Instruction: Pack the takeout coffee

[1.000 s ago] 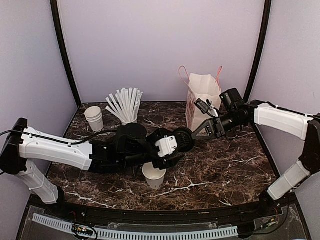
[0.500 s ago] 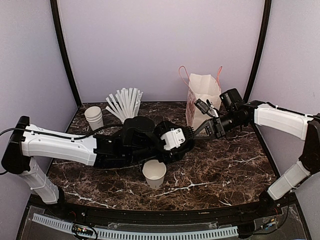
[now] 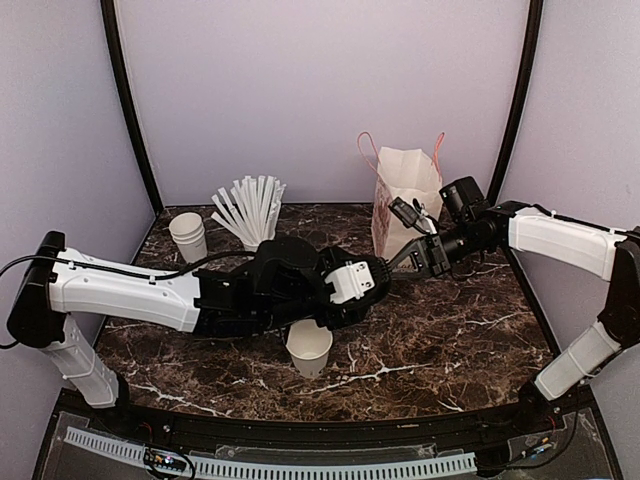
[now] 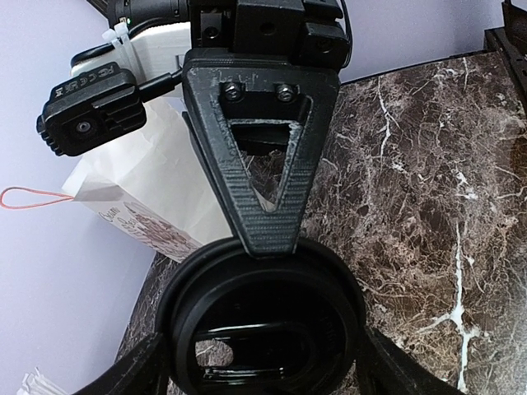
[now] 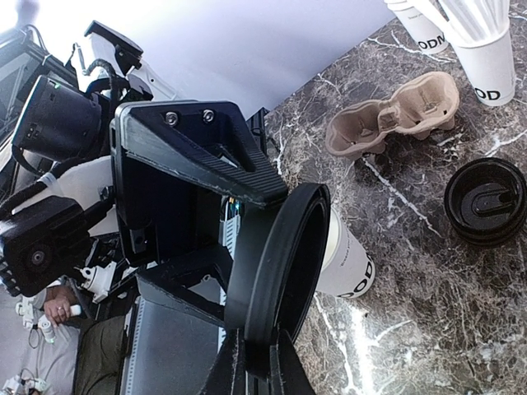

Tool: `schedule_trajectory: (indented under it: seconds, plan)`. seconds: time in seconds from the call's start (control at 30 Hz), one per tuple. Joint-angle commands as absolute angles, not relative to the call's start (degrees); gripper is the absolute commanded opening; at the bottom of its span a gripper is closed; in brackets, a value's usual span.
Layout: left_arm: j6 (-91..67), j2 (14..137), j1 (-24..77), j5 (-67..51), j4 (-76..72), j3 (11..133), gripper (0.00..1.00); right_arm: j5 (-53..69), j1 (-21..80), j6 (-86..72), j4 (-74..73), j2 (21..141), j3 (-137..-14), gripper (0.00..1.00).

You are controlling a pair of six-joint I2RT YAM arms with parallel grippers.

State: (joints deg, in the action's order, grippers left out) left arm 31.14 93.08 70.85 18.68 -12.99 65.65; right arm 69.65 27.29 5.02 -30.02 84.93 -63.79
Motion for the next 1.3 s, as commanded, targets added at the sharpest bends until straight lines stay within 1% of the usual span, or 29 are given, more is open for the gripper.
schedule_trajectory:
  seconds: [0.0, 0.3, 0.57, 0.6, 0.7, 0.77, 0.8, 0.87, 1.03, 1.17, 1.27]
  plan:
    - [32.9, 93.8, 71.4, 21.5, -12.1, 67.5, 0.81, 71.5, 26.9, 4.1, -28.9, 84.0, -63.3, 0.05]
    - [34.4, 95.9, 72.0, 25.1, -12.0, 68.9, 0.82, 72.0, 26.8, 3.4, -28.2, 84.2, -63.0, 0.05]
    - [35.1, 96.0, 72.0, 29.5, -14.1, 69.1, 0.74, 71.9, 26.5, 3.4, -28.1, 84.2, -62.9, 0.06]
    - [35.1, 95.6, 72.0, 29.5, -14.2, 68.9, 0.74, 71.9, 26.4, 3.9, -28.7, 84.2, -63.2, 0.09]
    - [33.9, 94.2, 72.0, 28.2, -11.5, 69.1, 0.73, 71.5, 23.8, 9.4, -35.9, 84.4, -67.0, 0.27]
    - [31.5, 92.6, 72.0, 25.7, -6.3, 70.4, 0.73, 70.8, 20.0, 15.1, -42.2, 84.2, -69.8, 0.35]
    - [29.0, 92.2, 72.0, 23.6, -1.2, 71.1, 0.73, 70.8, 18.3, 16.9, -43.9, 83.9, -70.2, 0.38]
    - [25.2, 91.1, 72.0, 20.3, 6.9, 73.5, 0.73, 70.0, 16.0, 19.1, -44.7, 82.8, -69.0, 0.41]
    - [18.4, 89.9, 71.9, 13.9, 25.1, 79.4, 0.73, 62.4, 15.6, 21.5, -38.5, 80.5, -60.8, 0.43]
    - [14.3, 90.6, 71.8, 10.5, 38.7, 83.1, 0.73, 57.2, 15.6, 26.1, -33.8, 81.1, -55.2, 0.44]
    - [12.1, 90.3, 71.8, 9.9, 42.8, 84.0, 0.73, 54.6, 15.6, 26.9, -27.5, 81.1, -50.3, 0.44]
